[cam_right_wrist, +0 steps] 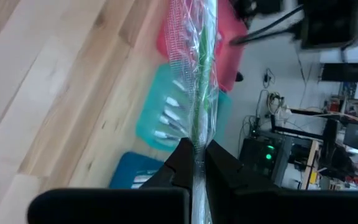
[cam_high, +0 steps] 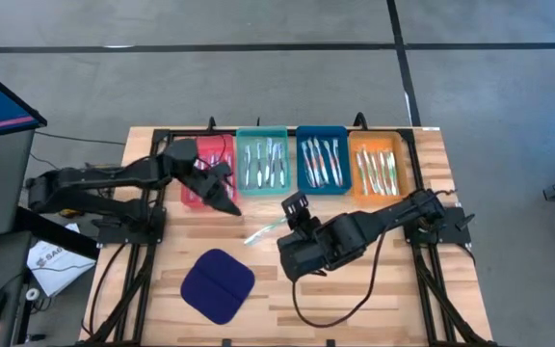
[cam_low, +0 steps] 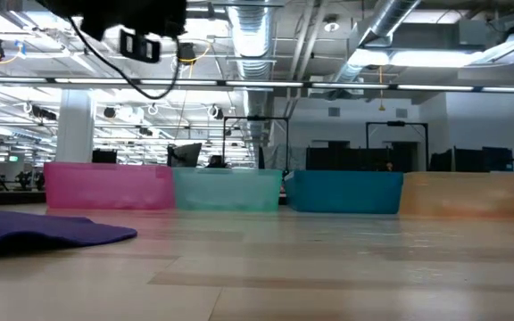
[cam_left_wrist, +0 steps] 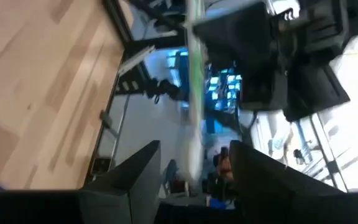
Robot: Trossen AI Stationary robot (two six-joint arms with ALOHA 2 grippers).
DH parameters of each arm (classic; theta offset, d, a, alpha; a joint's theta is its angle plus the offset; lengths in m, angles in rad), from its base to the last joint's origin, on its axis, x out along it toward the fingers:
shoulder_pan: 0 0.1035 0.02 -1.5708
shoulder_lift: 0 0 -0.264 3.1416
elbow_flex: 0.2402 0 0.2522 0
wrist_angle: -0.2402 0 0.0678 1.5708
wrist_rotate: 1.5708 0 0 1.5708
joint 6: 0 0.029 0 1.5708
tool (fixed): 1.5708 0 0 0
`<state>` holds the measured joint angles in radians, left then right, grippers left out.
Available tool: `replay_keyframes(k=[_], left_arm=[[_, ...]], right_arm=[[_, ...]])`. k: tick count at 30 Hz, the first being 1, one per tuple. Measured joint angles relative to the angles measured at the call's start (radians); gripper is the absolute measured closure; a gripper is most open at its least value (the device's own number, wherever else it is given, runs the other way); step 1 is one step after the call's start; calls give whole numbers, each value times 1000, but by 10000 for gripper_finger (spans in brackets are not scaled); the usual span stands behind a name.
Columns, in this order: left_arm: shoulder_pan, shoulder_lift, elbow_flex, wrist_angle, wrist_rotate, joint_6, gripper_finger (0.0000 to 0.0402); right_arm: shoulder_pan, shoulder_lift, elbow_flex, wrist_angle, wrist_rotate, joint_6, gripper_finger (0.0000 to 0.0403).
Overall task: Pick & Place Toothbrushes
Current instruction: Put the green toothbrush into the orange bin
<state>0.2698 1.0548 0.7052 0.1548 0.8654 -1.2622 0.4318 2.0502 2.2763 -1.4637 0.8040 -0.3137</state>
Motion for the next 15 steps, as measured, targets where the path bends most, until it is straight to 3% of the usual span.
replay_keyframes(k=[10,15], left_arm=[[-40,243,0,509,83,-262,215],[-39,329,0,594,81,-311,215]], right_arm=[[-16,-1,1,37,13,3,393],[-16,-1,1,38,63,1,393]])
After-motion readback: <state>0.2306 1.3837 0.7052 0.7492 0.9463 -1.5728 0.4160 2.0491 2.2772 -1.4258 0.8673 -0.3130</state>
